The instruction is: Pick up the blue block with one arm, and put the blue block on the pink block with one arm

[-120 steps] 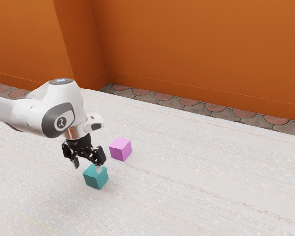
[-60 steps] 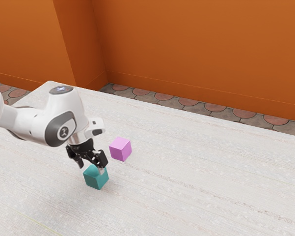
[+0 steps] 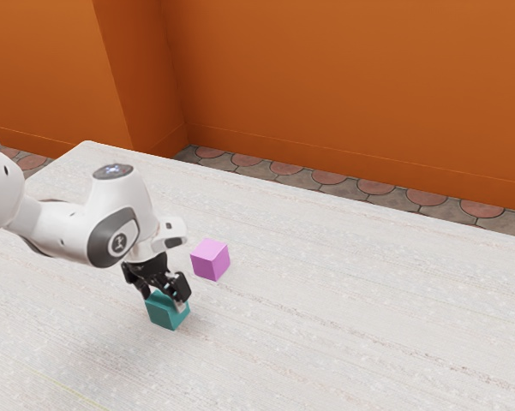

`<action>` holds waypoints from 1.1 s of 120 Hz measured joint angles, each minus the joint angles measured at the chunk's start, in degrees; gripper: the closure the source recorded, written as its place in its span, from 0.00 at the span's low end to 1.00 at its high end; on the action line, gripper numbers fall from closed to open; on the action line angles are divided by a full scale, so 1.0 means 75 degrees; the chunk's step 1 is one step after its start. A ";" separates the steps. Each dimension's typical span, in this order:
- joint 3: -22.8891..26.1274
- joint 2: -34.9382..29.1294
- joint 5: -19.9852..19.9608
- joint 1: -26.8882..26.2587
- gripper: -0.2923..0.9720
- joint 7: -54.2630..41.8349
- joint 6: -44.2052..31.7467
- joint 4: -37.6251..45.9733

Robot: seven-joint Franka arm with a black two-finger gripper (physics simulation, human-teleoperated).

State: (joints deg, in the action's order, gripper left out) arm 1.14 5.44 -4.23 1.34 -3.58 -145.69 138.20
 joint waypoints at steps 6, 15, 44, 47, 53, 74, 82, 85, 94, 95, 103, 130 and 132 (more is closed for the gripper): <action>0.0000 0.0066 0.0002 -0.0002 0.23 -0.0027 -0.0048 -0.0031; 0.0000 0.0159 -0.0001 -0.0002 0.23 -0.0064 -0.0107 -0.0079; 0.0006 0.0391 -0.0028 0.0080 0.23 -0.0156 -0.0202 -0.0152; 0.0008 0.0410 -0.0029 0.0081 0.23 -0.0164 -0.0207 -0.0168; 0.0010 0.0453 -0.0031 0.0080 0.23 -0.0178 -0.0217 -0.0206; 0.0012 0.0684 -0.0033 0.0080 0.23 -0.0220 -0.0326 -0.0279; 0.0012 0.0740 -0.0033 0.0080 0.23 -0.0233 -0.0369 -0.0282; 0.0012 0.0750 -0.0033 0.0080 0.23 -0.0237 -0.0387 -0.0283; 0.0020 0.0747 -0.0019 0.0082 0.28 -0.0237 -0.0429 -0.0287; 0.0029 0.0742 -0.0013 0.0086 0.30 -0.0236 -0.0432 -0.0288; 0.0075 0.0710 0.0025 0.0079 0.38 -0.0220 -0.0457 -0.0294; 0.0087 0.0533 0.0113 0.0092 0.48 -0.0134 -0.0501 -0.0292; 0.0088 0.0502 0.0124 0.0092 0.48 -0.0128 -0.0500 -0.0302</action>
State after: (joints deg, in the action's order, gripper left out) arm 1.80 9.21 -3.30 2.03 -4.53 -149.44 135.94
